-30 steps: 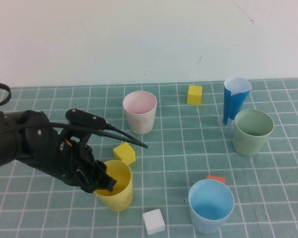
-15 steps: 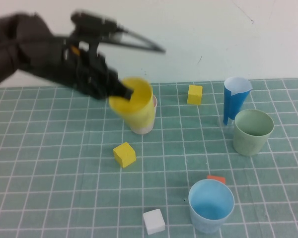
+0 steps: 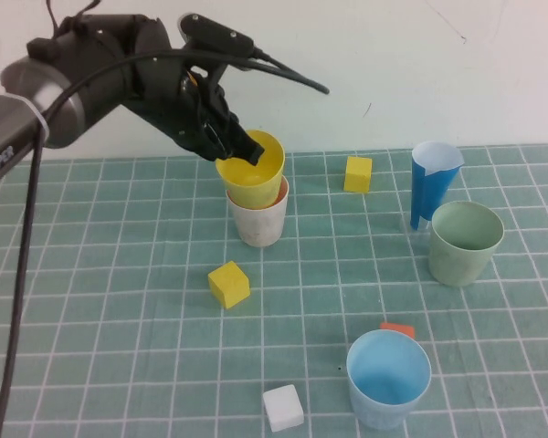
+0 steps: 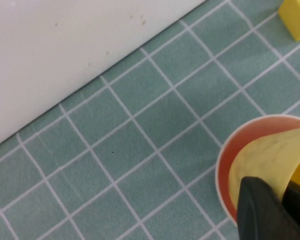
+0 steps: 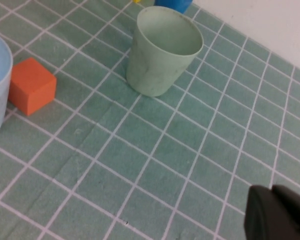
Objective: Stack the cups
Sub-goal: Place the yellow cup on the pink cup, then pick up the blue cup
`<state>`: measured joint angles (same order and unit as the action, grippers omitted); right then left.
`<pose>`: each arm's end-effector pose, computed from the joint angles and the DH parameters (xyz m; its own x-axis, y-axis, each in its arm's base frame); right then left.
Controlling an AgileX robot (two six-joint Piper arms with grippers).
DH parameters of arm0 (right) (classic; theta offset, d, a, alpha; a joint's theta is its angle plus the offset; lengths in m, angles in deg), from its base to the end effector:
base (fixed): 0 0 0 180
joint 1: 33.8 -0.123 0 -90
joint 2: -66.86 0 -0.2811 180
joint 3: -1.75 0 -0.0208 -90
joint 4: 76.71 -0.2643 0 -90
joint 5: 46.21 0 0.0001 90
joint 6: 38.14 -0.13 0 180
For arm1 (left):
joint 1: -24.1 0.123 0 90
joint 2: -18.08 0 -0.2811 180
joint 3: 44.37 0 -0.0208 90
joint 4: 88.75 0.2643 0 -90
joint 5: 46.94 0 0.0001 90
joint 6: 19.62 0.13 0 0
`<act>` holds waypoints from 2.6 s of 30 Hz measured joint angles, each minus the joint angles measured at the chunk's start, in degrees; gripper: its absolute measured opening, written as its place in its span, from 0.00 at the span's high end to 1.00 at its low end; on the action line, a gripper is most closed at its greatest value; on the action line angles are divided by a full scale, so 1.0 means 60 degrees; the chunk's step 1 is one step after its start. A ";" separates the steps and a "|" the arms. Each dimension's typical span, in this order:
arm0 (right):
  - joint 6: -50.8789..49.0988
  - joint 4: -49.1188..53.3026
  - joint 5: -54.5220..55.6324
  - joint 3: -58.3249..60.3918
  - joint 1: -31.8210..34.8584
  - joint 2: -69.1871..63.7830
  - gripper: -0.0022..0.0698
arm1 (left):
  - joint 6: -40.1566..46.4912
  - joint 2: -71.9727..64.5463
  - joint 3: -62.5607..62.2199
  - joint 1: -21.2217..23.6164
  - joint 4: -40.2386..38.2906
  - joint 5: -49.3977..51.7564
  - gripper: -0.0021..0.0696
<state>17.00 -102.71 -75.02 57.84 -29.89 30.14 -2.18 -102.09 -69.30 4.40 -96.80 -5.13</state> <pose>0.1522 0.0172 0.2370 -0.3494 -0.4953 -0.7954 -0.3569 0.8552 -0.3758 0.4619 -0.1783 0.2682 -0.5940 0.4221 -0.6849 0.5238 0.8490 0.0690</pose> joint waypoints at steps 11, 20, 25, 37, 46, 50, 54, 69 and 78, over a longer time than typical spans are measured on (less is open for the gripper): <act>0.0718 -0.0954 -0.0037 0.0047 0.0000 0.0000 0.97 | -0.0003 -0.0222 -0.0026 0.0000 0.0083 -0.0914 0.69; 0.2444 -0.2925 -0.2321 -0.1743 -0.0250 -0.1361 0.97 | -0.0205 0.1671 -0.0026 0.0000 0.1460 -0.1313 0.93; 0.2507 -0.2980 -0.2740 -0.3067 -0.1322 -0.3186 0.97 | -0.1067 0.3551 -0.0026 0.0000 0.1624 -0.1197 0.97; 0.2489 -0.1416 -0.2571 -0.5035 -0.3681 -0.7307 0.97 | -0.1409 0.8108 0.4344 0.0017 0.1019 -0.1187 0.97; 0.2489 -0.0832 -0.2983 -0.6470 -0.4357 -0.9525 0.88 | -0.1473 1.0873 0.8261 0.0017 0.0755 -0.2443 0.97; 0.2489 -0.0822 -0.3086 -0.6846 -0.4374 -1.0342 0.60 | -0.1473 1.1729 0.9136 0.0017 0.0712 -0.2505 0.97; 0.2489 -0.0983 -0.3045 -0.6990 -0.4374 -1.0891 0.38 | -0.1473 1.2343 0.9559 0.0017 0.0712 -0.2534 0.97; 0.2489 -0.1219 -0.2937 -0.7214 -0.4374 -1.2333 0.75 | -0.1473 1.2561 0.9683 0.0017 0.1055 -0.2612 0.97; 0.1156 -0.0539 -0.4379 -0.9421 -0.4374 -1.2202 0.94 | -0.1473 1.2561 0.9683 0.0017 0.1166 -0.2628 0.97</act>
<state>23.94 -105.95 -101.29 1.32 -56.13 -43.08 -11.02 -26.72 -11.20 4.50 -89.81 -20.90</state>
